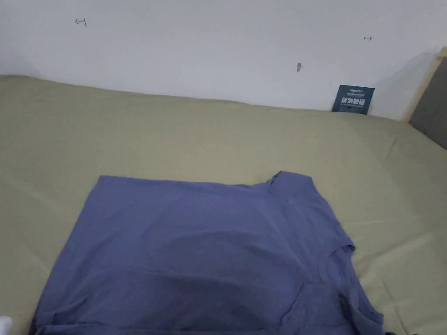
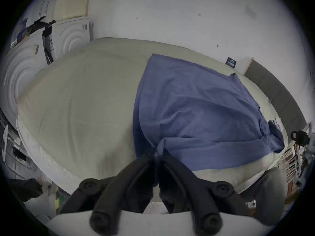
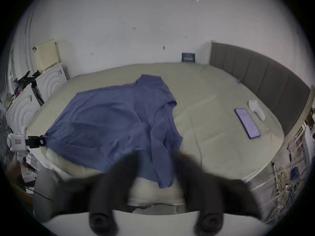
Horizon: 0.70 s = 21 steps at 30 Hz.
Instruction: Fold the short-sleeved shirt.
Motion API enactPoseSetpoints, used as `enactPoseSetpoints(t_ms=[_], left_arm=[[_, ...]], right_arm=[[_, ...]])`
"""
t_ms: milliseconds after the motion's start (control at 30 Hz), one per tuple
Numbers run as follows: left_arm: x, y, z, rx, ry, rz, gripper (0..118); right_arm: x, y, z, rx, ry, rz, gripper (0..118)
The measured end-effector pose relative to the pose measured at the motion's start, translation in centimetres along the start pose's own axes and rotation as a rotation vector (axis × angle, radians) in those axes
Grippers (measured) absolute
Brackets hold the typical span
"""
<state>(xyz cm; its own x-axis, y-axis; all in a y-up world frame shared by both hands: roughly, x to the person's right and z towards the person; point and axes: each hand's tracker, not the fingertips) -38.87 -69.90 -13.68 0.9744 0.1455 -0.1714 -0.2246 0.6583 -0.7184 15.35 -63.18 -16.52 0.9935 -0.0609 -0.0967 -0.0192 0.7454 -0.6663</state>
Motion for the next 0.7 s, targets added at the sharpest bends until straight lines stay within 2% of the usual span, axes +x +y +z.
enactPoseSetpoints(t_ms=[33,67,133,167,200,233,267,333,367,467,533,600,700], left_arm=[[0.1,0.0,0.2,0.005,0.004,-0.005,5],[0.0,0.2,0.3,0.006,0.002,-0.002,5],[-0.2,0.4,0.4,0.006,-0.004,0.012,5],[-0.2,0.5,0.4,0.007,-0.008,0.015,5],[-0.2,0.5,0.4,0.004,-0.010,0.015,5],[-0.1,0.5,0.4,0.003,-0.009,0.012,5],[-0.2,0.5,0.3,0.002,-0.008,0.008,5],[-0.1,0.5,0.1,-0.003,-0.005,0.006,5],[-0.1,0.5,0.0,-0.007,-0.007,0.010,5],[0.0,0.3,0.3,-0.005,-0.007,0.011,5],[0.0,0.2,0.7,0.017,-0.011,0.000,5],[-0.1,0.3,1.2,0.031,-0.016,-0.012,5],[-0.3,1.2,2.3,0.069,-0.047,0.005,5]], right_arm=[[0.5,0.0,-1.2,-0.057,-0.013,-0.007,108],[1.0,-0.2,-2.5,-0.126,0.001,-0.015,111],[1.5,-0.6,-4.0,-0.091,0.018,-0.004,93],[1.6,-0.6,-4.9,-0.101,0.014,0.015,89],[1.5,-0.7,-5.8,-0.114,-0.013,0.054,86],[1.3,-0.9,-6.7,-0.149,-0.020,0.096,76],[1.1,-1.0,-7.3,-0.177,-0.010,0.124,58],[0.7,-1.4,-8.2,-0.202,-0.022,0.180,2],[0.4,-1.7,-8.2,-0.190,-0.039,0.202,1],[-0.3,-1.7,-6.6,-0.115,-0.037,0.174,1],[-0.5,-1.6,-5.3,-0.032,-0.027,0.181,1],[-0.9,-1.0,-4.5,-0.027,-0.035,0.189,1],[-0.6,0.6,-4.0,-0.010,-0.010,0.131,1]])
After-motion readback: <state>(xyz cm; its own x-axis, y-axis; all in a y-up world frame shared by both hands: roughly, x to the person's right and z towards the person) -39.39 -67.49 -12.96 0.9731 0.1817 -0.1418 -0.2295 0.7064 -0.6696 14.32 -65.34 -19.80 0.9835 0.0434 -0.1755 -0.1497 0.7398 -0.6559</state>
